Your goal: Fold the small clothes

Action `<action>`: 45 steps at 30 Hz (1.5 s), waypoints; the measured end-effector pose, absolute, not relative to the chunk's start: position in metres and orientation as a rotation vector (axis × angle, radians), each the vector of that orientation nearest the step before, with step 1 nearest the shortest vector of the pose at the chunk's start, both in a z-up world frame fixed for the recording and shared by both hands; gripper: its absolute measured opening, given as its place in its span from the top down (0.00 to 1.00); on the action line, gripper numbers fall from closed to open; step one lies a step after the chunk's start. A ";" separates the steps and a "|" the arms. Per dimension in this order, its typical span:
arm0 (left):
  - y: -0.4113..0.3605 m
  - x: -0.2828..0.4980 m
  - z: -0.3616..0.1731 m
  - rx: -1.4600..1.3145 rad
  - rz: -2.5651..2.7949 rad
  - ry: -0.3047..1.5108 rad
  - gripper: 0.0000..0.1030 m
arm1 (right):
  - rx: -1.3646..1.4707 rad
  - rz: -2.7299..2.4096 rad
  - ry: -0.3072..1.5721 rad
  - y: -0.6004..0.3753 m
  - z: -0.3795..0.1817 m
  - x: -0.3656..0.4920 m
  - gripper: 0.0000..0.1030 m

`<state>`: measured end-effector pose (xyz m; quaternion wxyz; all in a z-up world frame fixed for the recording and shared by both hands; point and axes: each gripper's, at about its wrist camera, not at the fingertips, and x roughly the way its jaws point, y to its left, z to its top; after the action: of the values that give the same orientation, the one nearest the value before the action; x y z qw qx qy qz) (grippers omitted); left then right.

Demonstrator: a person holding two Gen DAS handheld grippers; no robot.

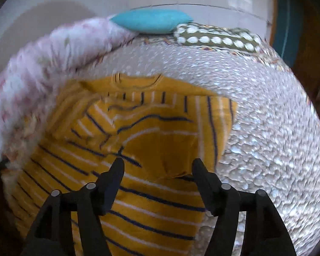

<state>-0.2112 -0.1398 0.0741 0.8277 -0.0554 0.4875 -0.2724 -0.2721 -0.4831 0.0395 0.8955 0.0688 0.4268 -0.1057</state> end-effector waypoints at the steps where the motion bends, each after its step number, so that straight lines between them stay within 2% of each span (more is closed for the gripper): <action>1: -0.143 -0.213 0.072 -0.114 -0.575 1.039 0.10 | 0.084 -0.251 0.899 -0.477 0.032 -0.265 0.32; 2: -0.144 -0.214 0.071 -0.110 -0.574 1.042 0.10 | 0.024 -0.287 0.917 -0.473 0.027 -0.258 0.37; 3: -0.145 -0.214 0.071 -0.107 -0.573 1.044 0.10 | -0.038 -0.316 0.941 -0.470 0.023 -0.251 0.79; 4: -0.144 -0.215 0.072 -0.106 -0.572 1.044 0.10 | -0.057 -0.309 0.960 -0.469 0.024 -0.247 0.95; 8: -0.136 -0.215 0.075 -0.094 -0.552 1.015 0.10 | -0.103 -0.301 0.779 -0.465 0.082 -0.271 0.95; 11: -0.130 -0.214 0.072 -0.079 -0.523 1.002 0.10 | -0.172 -0.322 0.696 -0.466 0.103 -0.294 0.95; 14: -0.127 -0.216 0.064 -0.058 -0.503 1.005 0.10 | -0.265 -0.382 0.777 -0.474 0.073 -0.312 0.88; 16: -0.128 -0.217 0.056 -0.035 -0.502 1.011 0.10 | -0.295 -0.422 0.896 -0.485 0.043 -0.317 0.65; 20: -0.133 -0.219 0.047 0.018 -0.512 1.013 0.10 | -0.196 -0.457 0.963 -0.508 0.016 -0.346 0.62; 22: -0.140 -0.214 0.050 0.039 -0.531 1.006 0.10 | -0.093 -0.471 0.941 -0.520 0.016 -0.365 0.49; 23: -0.146 -0.208 0.054 0.057 -0.538 0.993 0.10 | -0.043 -0.473 0.928 -0.525 0.016 -0.373 0.47; 27: -0.174 -0.162 0.065 0.096 -0.531 0.940 0.10 | 0.184 -0.461 0.885 -0.544 -0.001 -0.394 0.46; 30: -0.198 -0.119 0.057 0.109 -0.519 0.977 0.10 | 0.337 -0.453 0.832 -0.557 -0.013 -0.405 0.45; 35: -0.231 -0.059 0.040 0.084 -0.533 1.043 0.12 | 0.420 -0.440 0.785 -0.564 -0.019 -0.411 0.44; 36: -0.236 -0.051 0.038 0.068 -0.547 1.053 0.15 | 0.419 -0.440 0.785 -0.563 -0.020 -0.411 0.43; 37: -0.241 -0.046 0.035 0.061 -0.564 1.074 0.35 | 0.415 -0.437 0.787 -0.563 -0.021 -0.410 0.41; 38: -0.247 -0.041 0.032 0.064 -0.582 1.107 0.68 | 0.410 -0.433 0.790 -0.562 -0.021 -0.409 0.39; 39: -0.251 -0.037 0.028 0.074 -0.593 1.137 0.74 | 0.402 -0.428 0.794 -0.561 -0.022 -0.407 0.36; 45: -0.235 -0.024 0.031 0.017 -0.566 1.097 0.77 | 0.347 -0.429 0.815 -0.551 -0.024 -0.400 0.27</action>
<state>-0.0240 -0.2346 0.0306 0.8156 0.0077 0.5142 -0.2653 -0.4004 -0.5511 -0.0240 0.8813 0.1665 0.3911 -0.2062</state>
